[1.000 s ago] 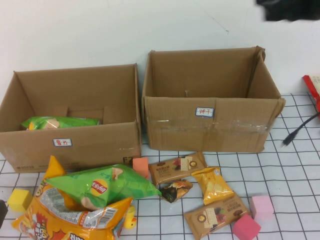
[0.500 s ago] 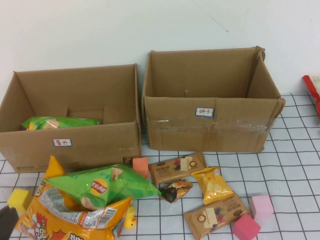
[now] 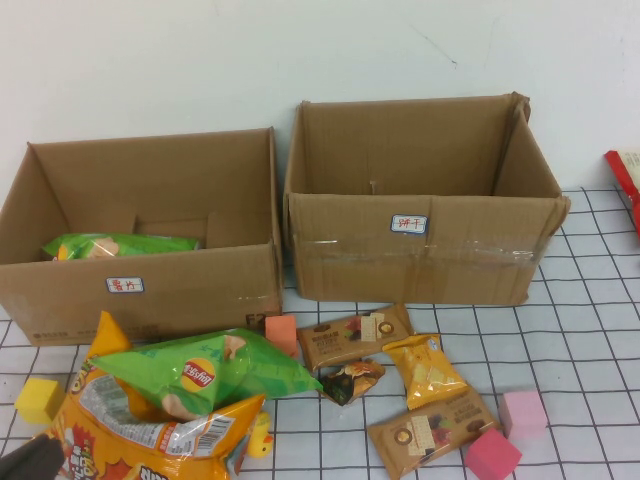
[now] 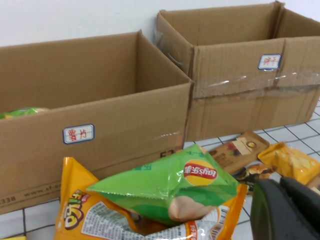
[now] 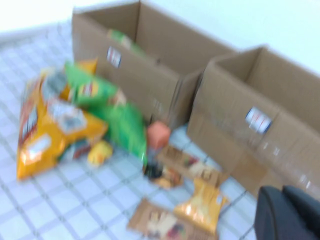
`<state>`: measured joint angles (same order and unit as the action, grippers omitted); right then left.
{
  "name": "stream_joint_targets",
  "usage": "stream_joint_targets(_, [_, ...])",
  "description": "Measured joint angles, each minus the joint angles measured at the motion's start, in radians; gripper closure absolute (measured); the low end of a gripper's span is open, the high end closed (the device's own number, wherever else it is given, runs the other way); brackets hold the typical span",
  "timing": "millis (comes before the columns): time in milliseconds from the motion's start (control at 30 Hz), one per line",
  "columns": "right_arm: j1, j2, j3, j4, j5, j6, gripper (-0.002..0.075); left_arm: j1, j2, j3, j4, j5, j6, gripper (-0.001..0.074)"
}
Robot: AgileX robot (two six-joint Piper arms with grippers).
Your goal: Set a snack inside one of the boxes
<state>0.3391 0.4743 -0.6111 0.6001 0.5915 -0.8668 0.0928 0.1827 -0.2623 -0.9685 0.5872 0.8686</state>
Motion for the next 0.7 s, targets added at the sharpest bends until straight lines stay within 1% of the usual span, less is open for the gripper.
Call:
stream_joint_targets(267, [0.000, -0.149, 0.212, 0.027, 0.000, -0.107, 0.0725, 0.000, 0.000, 0.000, 0.000, 0.016, -0.002, 0.0736])
stream_joint_targets(433, [0.000, -0.237, 0.278, 0.037, -0.054, -0.098, 0.0725, 0.000, 0.000, 0.000, 0.000, 0.016, -0.002, 0.0736])
stream_joint_targets(533, [0.000, -0.258, 0.308, 0.041, -0.157, -0.088, 0.0725, 0.000, 0.000, 0.000, 0.000, 0.018, -0.002, 0.0736])
stream_joint_targets(600, [0.000, -0.260, 0.334, 0.035, -0.284, -0.084, 0.0725, 0.000, 0.000, 0.000, 0.000, 0.018, -0.002, 0.0736])
stream_joint_targets(700, [-0.014, -0.260, 0.389, -0.072, -0.493, -0.018, 0.0726, 0.000, 0.000, 0.000, 0.000, 0.018, -0.004, 0.0736])
